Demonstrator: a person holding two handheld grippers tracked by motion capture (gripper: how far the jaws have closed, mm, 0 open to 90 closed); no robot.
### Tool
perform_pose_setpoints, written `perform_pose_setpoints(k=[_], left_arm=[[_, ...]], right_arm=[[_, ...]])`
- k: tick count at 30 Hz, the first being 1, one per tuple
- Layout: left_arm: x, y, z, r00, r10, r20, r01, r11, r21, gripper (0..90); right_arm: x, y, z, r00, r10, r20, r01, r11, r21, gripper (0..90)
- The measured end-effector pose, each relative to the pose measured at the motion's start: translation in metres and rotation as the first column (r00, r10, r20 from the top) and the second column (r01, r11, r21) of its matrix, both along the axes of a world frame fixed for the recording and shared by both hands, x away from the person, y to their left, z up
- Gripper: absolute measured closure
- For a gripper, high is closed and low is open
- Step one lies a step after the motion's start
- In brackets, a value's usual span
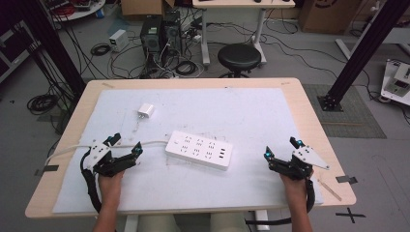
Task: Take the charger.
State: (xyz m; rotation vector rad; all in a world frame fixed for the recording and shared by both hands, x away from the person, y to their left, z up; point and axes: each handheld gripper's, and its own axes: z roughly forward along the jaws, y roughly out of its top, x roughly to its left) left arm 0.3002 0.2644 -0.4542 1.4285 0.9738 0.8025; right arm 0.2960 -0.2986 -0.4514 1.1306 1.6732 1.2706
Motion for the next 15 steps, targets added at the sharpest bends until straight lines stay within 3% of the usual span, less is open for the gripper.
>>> perform_pose_setpoints(k=[15], left_arm=[[0.0010,-0.0005,0.0008,0.9999,0.011,-0.013,-0.011,0.9999,0.001,11.4]], right_arm=[[0.0001,0.0002,0.0000,1.0000,0.000,0.000,0.000,1.0000,0.001,5.0]])
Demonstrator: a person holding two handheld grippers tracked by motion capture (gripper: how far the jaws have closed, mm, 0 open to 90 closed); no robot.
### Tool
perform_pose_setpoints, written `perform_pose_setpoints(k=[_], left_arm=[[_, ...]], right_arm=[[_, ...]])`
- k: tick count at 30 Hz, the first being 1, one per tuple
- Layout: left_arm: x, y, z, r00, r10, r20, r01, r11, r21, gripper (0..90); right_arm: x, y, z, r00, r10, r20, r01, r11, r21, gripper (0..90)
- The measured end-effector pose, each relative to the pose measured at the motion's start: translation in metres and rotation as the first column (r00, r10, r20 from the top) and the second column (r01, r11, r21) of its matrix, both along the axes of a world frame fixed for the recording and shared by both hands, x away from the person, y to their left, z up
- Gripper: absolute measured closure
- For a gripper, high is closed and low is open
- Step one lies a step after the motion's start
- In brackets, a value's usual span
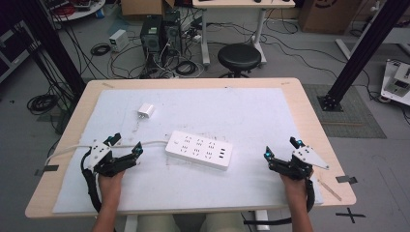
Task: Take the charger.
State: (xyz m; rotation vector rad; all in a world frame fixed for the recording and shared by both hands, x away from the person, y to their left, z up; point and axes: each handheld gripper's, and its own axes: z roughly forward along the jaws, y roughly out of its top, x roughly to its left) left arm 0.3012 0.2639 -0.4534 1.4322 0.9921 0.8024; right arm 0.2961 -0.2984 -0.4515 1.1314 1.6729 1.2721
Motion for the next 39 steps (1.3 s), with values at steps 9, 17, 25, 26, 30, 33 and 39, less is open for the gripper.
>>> perform_pose_setpoints(k=[9,17,25,26,30,33,39], left_arm=[[-0.004,0.001,0.042,0.9979,0.005,0.065,-0.002,0.9990,-0.044,11.5],[0.013,-0.010,0.119,0.9930,-0.057,0.104,0.059,0.9981,-0.015,11.4],[0.045,-0.030,0.159,0.9996,-0.028,0.006,0.027,0.9982,0.053,11.7],[0.050,-0.033,0.160,0.9996,-0.026,-0.009,0.026,0.9980,0.058,11.7],[0.067,-0.040,0.162,0.9990,-0.028,-0.036,0.031,0.9964,0.079,11.7],[0.081,-0.042,0.159,0.9979,-0.019,-0.061,0.024,0.9958,0.088,11.7],[0.112,-0.040,0.142,0.9907,0.030,-0.133,-0.013,0.9920,0.126,11.7]], right_arm=[[0.000,0.001,0.000,0.9999,-0.001,-0.010,0.001,1.0000,0.003,5.0],[-0.001,0.000,0.000,1.0000,-0.001,0.001,0.001,1.0000,-0.003,5.0],[-0.002,0.000,0.000,0.9999,0.003,0.012,-0.003,1.0000,-0.001,5.0],[-0.002,0.001,0.000,0.9999,0.004,0.009,-0.004,1.0000,0.001,5.0],[-0.002,0.001,0.000,0.9999,0.002,0.015,-0.002,1.0000,-0.002,5.0],[-0.002,0.000,0.000,0.9999,0.003,0.017,-0.003,1.0000,-0.003,5.0],[-0.002,0.001,0.000,0.9997,0.010,0.023,-0.010,0.9998,-0.014,5.0]])
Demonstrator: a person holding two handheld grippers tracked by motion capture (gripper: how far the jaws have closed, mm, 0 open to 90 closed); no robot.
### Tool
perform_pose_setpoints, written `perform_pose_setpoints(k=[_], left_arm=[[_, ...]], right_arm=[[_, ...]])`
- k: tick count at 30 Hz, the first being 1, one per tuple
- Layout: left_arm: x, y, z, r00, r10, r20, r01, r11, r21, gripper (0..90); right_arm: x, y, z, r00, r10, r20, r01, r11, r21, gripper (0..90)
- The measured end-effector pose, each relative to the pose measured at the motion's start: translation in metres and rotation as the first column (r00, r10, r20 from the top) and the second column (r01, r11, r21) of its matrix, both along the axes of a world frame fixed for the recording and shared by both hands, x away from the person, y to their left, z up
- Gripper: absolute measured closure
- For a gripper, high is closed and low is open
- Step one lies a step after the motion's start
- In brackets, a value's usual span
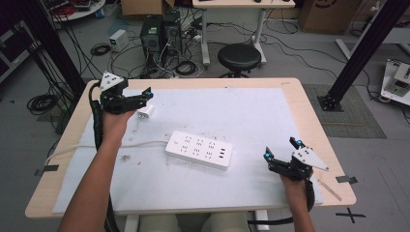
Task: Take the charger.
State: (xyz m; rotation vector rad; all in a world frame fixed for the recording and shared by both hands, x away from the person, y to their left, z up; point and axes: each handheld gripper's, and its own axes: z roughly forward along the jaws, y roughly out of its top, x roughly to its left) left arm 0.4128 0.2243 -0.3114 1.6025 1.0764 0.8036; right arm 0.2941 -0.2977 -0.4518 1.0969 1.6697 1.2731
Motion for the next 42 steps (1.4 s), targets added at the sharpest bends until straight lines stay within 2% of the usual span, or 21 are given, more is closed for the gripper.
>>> perform_pose_setpoints(k=[3,4,5,9,11,12,13,15,18,26,28,32,33,39,42], left_arm=[[0.015,0.001,-0.013,0.9987,0.013,-0.049,-0.012,0.9998,0.014,11.7],[0.015,0.001,-0.013,0.9987,0.013,-0.049,-0.012,0.9998,0.014,11.7],[0.023,0.001,-0.020,0.9968,0.016,-0.078,-0.014,0.9995,0.027,11.7],[0.039,0.000,-0.034,0.9901,0.024,-0.138,-0.015,0.9980,0.062,11.7],[0.047,0.000,-0.041,0.9858,0.040,-0.163,-0.030,0.9975,0.063,11.7],[0.047,0.000,-0.041,0.9858,0.040,-0.163,-0.030,0.9975,0.063,11.7],[0.055,0.000,-0.051,0.9788,0.059,-0.196,-0.044,0.9957,0.081,11.7],[0.060,0.001,-0.058,0.9730,0.067,-0.221,-0.046,0.9942,0.097,11.7],[0.064,0.003,-0.063,0.9693,0.084,-0.231,-0.059,0.9920,0.111,11.8],[0.076,0.009,-0.082,0.9486,0.118,-0.294,-0.081,0.9877,0.134,11.8],[0.078,0.009,-0.086,0.9412,0.132,-0.311,-0.086,0.9836,0.158,11.7],[0.084,0.010,-0.096,0.9193,0.165,-0.357,-0.103,0.9772,0.185,11.9],[0.084,0.010,-0.098,0.9157,0.171,-0.363,-0.106,0.9756,0.192,12.2],[0.089,0.011,-0.106,0.9015,0.181,-0.393,-0.107,0.9733,0.203,14.0],[0.092,0.012,-0.112,0.8908,0.177,-0.419,-0.097,0.9737,0.206,14.3]], right_arm=[[0.000,0.000,0.000,1.0000,-0.002,-0.002,0.002,1.0000,0.000,5.0],[0.000,0.000,0.000,1.0000,-0.002,-0.002,0.002,1.0000,0.000,5.0],[0.000,0.001,0.000,1.0000,-0.002,-0.006,0.002,1.0000,0.001,5.0],[0.000,0.001,0.000,1.0000,-0.001,-0.005,0.001,1.0000,-0.003,5.0],[0.000,0.001,0.000,0.9999,-0.002,-0.010,0.002,1.0000,0.004,5.0],[0.000,0.001,0.000,1.0000,-0.001,-0.004,0.001,1.0000,-0.002,5.0],[0.000,0.001,0.000,1.0000,-0.002,-0.006,0.002,1.0000,-0.001,5.0],[0.000,0.001,0.000,0.9999,-0.003,-0.011,0.003,1.0000,0.001,5.0],[0.000,0.001,0.000,0.9999,-0.003,-0.011,0.003,1.0000,-0.001,5.0],[0.000,0.001,0.000,1.0000,-0.003,-0.007,0.003,1.0000,-0.006,5.0],[0.000,0.001,0.000,1.0000,-0.006,-0.008,0.006,1.0000,-0.004,5.0],[-0.001,0.001,0.000,1.0000,-0.006,-0.008,0.006,1.0000,0.001,5.0],[-0.001,0.001,0.000,1.0000,-0.005,-0.008,0.005,1.0000,0.001,5.0],[-0.001,0.002,0.000,0.9999,-0.008,-0.013,0.008,0.9999,0.009,5.0],[0.000,0.001,0.000,1.0000,-0.003,0.001,0.003,1.0000,-0.005,5.0]])
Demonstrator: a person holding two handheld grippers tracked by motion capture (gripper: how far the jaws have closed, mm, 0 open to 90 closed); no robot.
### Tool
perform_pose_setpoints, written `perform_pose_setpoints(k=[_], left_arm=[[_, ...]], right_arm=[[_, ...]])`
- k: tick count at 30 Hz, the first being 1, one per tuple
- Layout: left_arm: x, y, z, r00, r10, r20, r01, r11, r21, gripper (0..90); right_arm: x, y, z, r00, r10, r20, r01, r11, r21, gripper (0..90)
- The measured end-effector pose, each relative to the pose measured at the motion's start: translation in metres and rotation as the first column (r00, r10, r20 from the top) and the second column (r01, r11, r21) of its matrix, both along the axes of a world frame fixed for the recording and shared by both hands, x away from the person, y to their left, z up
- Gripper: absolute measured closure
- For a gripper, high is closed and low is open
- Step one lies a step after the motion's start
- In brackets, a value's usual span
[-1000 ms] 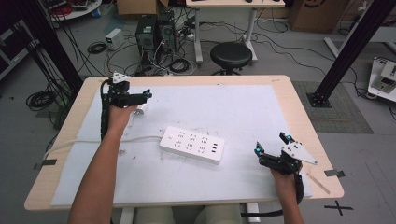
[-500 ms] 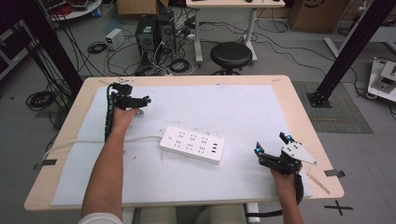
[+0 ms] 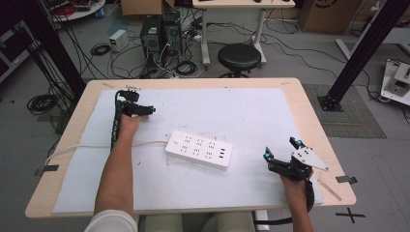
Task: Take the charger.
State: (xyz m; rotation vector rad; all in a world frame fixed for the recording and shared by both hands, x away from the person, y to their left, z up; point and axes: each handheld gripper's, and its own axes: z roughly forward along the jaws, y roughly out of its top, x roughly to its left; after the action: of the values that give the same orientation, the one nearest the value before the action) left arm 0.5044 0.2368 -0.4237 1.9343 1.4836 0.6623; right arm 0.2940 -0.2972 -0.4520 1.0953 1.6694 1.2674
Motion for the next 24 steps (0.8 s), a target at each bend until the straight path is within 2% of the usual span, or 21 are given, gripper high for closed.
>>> perform_pose_setpoints(k=[10,13,18,24], left_arm=[[0.008,0.002,-0.018,0.9988,0.001,-0.048,-0.001,1.0000,-0.007,14.3],[0.009,0.001,-0.020,0.9981,-0.004,-0.062,0.004,1.0000,0.004,14.5],[0.009,-0.001,-0.020,0.9989,-0.013,-0.045,0.014,0.9999,0.009,21.1],[0.009,-0.002,-0.019,0.9987,-0.013,-0.050,0.012,0.9998,-0.015,26.8]], right_arm=[[0.000,0.000,0.000,1.0000,-0.002,-0.007,0.002,1.0000,0.007,5.1],[0.000,0.001,0.000,0.9999,-0.007,-0.015,0.007,0.9999,0.010,5.1],[0.000,0.000,0.000,0.9999,-0.005,-0.015,0.005,1.0000,0.008,5.1],[0.000,0.000,0.000,0.9999,-0.002,-0.013,0.002,1.0000,0.005,5.0]])
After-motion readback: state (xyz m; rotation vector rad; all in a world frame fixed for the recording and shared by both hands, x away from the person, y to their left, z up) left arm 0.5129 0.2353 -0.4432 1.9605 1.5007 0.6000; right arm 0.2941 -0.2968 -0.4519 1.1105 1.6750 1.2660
